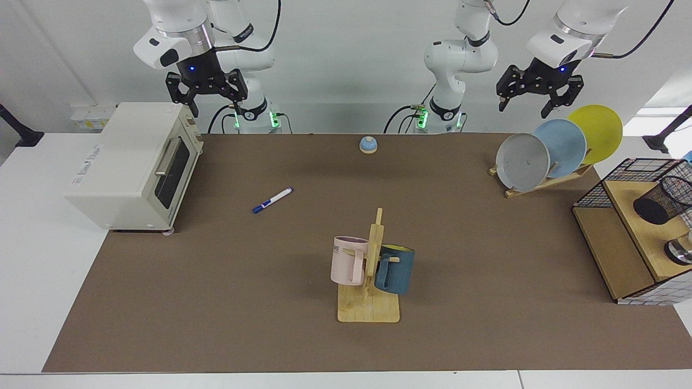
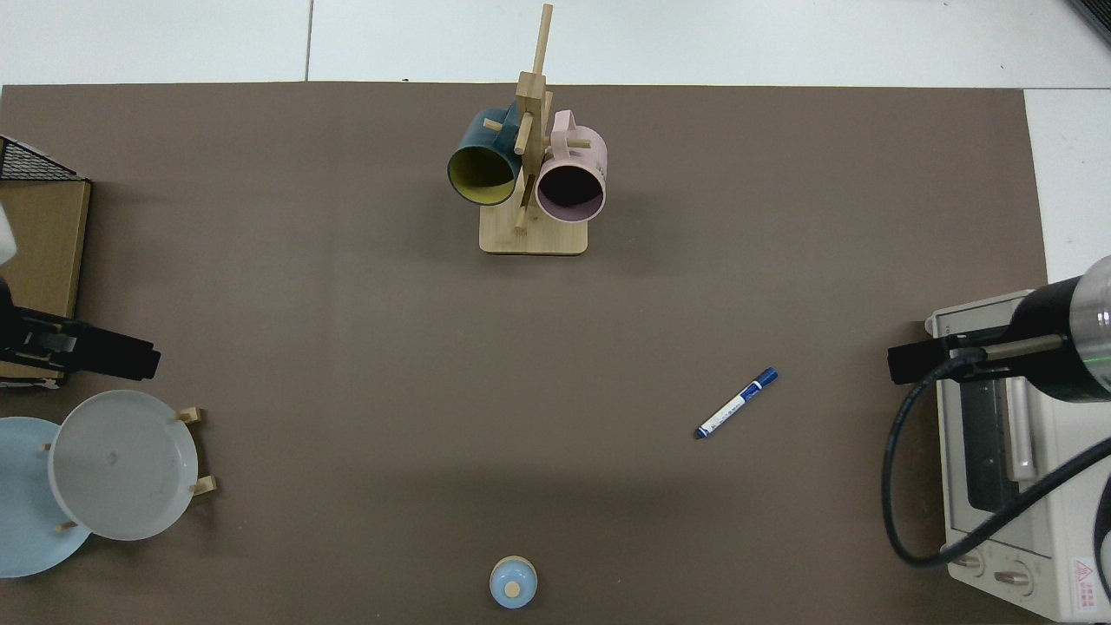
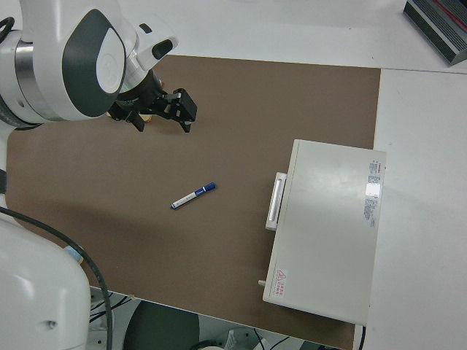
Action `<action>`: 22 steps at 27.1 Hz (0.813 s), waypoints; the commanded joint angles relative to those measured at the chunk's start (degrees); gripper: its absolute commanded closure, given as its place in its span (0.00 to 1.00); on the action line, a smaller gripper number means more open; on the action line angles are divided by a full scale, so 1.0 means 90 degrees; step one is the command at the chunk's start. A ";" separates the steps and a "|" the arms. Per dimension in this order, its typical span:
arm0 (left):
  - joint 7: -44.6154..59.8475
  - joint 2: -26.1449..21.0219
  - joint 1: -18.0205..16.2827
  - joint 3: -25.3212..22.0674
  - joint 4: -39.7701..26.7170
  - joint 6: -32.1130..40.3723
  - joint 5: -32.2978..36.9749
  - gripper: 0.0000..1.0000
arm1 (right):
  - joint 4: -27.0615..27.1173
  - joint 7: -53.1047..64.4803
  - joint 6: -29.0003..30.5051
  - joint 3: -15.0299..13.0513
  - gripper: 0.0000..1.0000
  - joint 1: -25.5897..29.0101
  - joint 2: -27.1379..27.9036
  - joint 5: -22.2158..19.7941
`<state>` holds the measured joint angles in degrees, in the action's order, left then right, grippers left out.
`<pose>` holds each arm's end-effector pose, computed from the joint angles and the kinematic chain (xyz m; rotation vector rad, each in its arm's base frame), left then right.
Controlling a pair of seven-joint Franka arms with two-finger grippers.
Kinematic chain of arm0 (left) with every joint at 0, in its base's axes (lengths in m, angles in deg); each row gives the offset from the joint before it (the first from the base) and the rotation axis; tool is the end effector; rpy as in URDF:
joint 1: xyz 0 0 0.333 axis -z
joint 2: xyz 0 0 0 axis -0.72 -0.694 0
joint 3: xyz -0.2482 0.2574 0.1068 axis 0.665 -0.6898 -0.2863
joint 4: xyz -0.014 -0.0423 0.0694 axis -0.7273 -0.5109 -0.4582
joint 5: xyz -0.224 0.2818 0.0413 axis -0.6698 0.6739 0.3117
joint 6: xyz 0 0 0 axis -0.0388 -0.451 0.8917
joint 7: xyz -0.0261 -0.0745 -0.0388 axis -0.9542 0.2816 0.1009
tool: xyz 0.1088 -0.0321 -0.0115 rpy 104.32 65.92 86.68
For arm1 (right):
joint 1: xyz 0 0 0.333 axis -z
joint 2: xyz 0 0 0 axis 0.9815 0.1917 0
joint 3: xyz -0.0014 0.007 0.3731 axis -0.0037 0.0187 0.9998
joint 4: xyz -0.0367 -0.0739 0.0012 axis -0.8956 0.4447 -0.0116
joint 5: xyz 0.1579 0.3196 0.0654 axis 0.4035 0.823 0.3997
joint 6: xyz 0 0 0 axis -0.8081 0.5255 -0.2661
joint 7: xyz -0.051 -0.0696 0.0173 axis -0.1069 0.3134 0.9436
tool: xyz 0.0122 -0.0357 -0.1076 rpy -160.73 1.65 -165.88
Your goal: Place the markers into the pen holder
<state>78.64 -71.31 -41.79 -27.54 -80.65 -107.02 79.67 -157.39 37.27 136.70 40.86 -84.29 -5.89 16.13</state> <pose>0.4804 -0.0488 0.7297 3.0859 -0.3811 -0.1061 0.4592 0.0730 0.7104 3.1277 0.1218 -0.0488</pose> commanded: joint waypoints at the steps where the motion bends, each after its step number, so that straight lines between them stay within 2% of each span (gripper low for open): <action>1: -0.0048 -0.0004 0.0014 -0.0036 0.0093 0.0001 -0.0055 0.00 | -0.0022 0.0179 -0.0150 0.0013 0.01 0.0027 -0.0074 0.0158; 15: -0.0048 0.0015 0.0044 -0.0026 0.0054 0.0030 -0.0055 0.00 | -0.0198 -0.0025 0.0006 0.0013 0.01 0.0027 -0.0122 0.0168; 22: -0.0048 0.0044 0.0053 -0.0016 0.0014 0.0069 -0.0055 0.00 | -0.0510 -0.2006 0.0425 0.0023 0.01 0.0007 -0.0103 0.0188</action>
<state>78.64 -71.29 -41.78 -27.38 -80.59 -106.96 79.67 -158.60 29.57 137.44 40.84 -84.58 -5.97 16.20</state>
